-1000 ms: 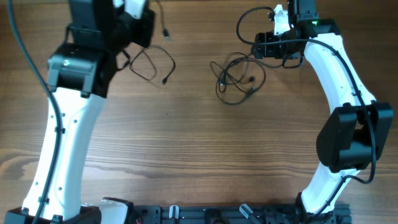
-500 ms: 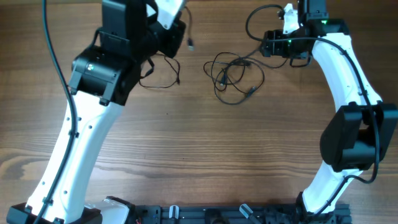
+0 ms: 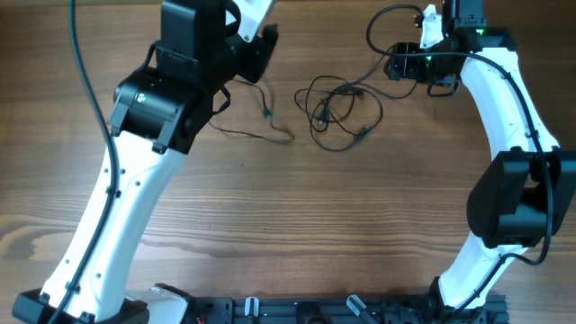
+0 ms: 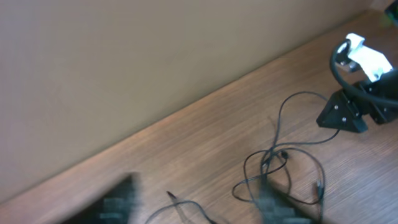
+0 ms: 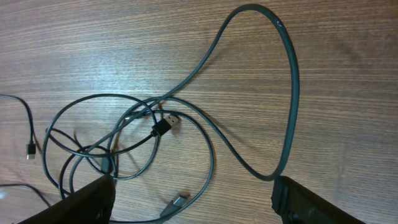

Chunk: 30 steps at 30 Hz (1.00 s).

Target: Untangle cables

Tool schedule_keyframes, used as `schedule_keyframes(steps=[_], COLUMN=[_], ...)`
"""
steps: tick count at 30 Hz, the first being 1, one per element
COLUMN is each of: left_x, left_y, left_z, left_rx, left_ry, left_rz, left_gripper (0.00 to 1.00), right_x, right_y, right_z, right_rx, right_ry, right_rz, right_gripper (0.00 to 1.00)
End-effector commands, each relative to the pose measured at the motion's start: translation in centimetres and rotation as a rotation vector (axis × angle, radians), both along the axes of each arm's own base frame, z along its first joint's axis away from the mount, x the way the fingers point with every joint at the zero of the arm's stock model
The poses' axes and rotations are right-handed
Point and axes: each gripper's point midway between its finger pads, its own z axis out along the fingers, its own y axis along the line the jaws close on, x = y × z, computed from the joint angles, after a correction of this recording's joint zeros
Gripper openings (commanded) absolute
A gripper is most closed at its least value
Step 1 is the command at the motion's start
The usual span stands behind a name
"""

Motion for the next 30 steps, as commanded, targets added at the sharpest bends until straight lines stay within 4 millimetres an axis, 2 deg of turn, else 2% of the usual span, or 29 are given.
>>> schedule_keyframes(steps=[1, 2, 3, 9, 10, 14, 19, 25, 30], left_x=[1.0, 1.3, 1.9, 3.7, 4.0, 4.8, 4.9, 4.8, 4.9], left_y=[-0.5, -0.1, 1.1, 6.8, 8.3, 13.3, 17.9, 21.2, 22.0], left_z=[-1.4, -1.6, -1.8, -2.3, -2.5, -2.6, -3.0, -3.5, -5.2], left_rx=[-0.016, -0.008, 0.017, 0.083, 0.076, 0.023, -0.011, -0.019, -0.024], left_ry=[0.043, 0.041, 0.035, 0.028, 0.038, 0.058, 0.085, 0.106, 0.151], left_rz=[0.017, 0.038, 0.093, 0.289, 0.325, 0.443, 0.511, 0.588, 0.616], left_gripper=[0.95, 1.0, 1.0, 1.0, 1.0, 1.0, 0.98, 0.97, 0.97], right_x=[-0.6, -0.8, -1.2, -2.3, -2.5, -3.1, -4.2, -5.9, -7.5], right_y=[1.7, 2.4, 3.6, 7.4, 8.1, 9.6, 12.0, 14.9, 17.7], right_z=[1.1, 1.2, 1.4, 1.3, 1.3, 1.3, 1.5, 1.3, 1.2], right_rx=[0.065, 0.086, 0.11, 0.1, 0.099, 0.102, 0.132, 0.116, 0.1], right_ry=[-0.018, -0.019, -0.018, -0.015, -0.016, -0.014, -0.016, -0.012, -0.01], right_rz=[0.073, 0.108, 0.162, 0.284, 0.304, 0.344, 0.445, 0.558, 0.652], right_gripper=[0.84, 0.84, 0.84, 0.84, 0.84, 0.84, 0.84, 0.84, 0.84])
